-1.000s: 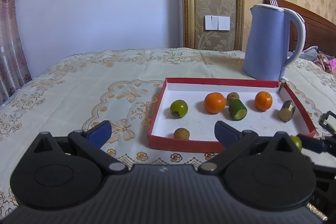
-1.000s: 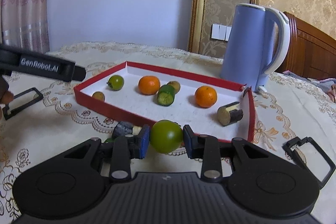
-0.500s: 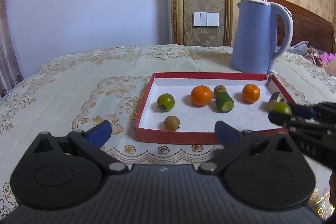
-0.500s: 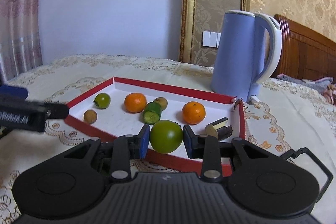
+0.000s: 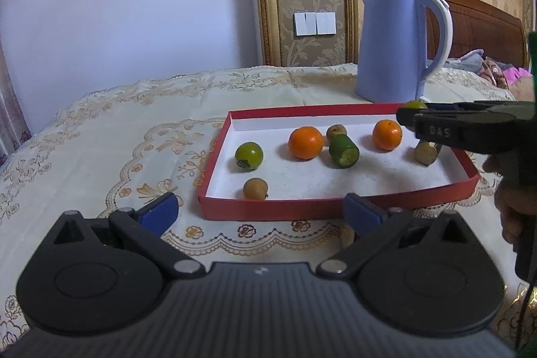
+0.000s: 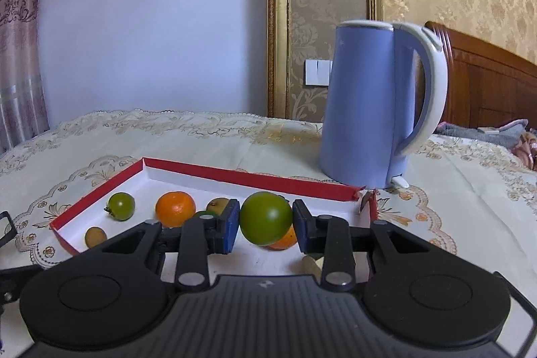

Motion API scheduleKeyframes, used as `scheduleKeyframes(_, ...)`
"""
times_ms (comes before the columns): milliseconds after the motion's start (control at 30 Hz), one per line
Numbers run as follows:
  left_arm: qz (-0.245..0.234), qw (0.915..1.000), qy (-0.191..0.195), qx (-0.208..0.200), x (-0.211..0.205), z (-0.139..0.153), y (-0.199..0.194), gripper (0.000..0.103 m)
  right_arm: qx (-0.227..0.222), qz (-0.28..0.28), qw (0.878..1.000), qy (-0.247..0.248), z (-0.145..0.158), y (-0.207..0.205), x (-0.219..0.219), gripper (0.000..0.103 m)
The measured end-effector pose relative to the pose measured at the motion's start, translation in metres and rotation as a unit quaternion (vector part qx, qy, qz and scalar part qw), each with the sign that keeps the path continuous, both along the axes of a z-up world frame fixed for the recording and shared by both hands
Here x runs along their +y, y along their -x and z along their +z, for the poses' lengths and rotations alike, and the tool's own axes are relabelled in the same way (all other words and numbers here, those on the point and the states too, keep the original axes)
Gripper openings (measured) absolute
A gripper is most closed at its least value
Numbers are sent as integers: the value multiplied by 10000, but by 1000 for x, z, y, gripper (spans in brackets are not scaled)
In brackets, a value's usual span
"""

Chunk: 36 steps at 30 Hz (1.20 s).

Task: Organize fruits
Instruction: 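Carry the green tomato over the tray and lower it, then open the right tool to release the tomato while the left tool closes on a cucumber chunk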

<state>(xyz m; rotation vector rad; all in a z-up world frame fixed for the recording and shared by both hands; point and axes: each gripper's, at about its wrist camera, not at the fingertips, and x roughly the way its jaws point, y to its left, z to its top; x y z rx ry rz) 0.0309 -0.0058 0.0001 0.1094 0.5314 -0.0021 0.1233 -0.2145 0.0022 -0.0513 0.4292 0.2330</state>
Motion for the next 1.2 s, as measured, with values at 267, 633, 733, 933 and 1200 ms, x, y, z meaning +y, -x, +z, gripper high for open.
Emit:
scheduleKeyframes(267, -61, 10000, -62, 15, -8, -3, -3, 103, 297, 121, 9995, -12, -17, -8, -1, 33)
scheduleKeyframes(633, -151, 9998, -121, 76, -16, -8, 0, 103, 496, 89, 9987, -16, -28, -15, -1, 34)
scheduleKeyframes(733, -198, 9997, -60, 129, -15, -9, 1, 103, 512, 57, 9987, 4, -30, -15, -2, 34)
scheduleKeyframes(933, -275, 9994, -91, 173, -21, -13, 6, 103, 561, 1, 9984, 32, -33, -16, -1, 34)
scheduleKeyframes(1200, -455, 9987, 8, 234, -24, -18, 13, 103, 554, -40, 9984, -107, -33, -15, -5, 38)
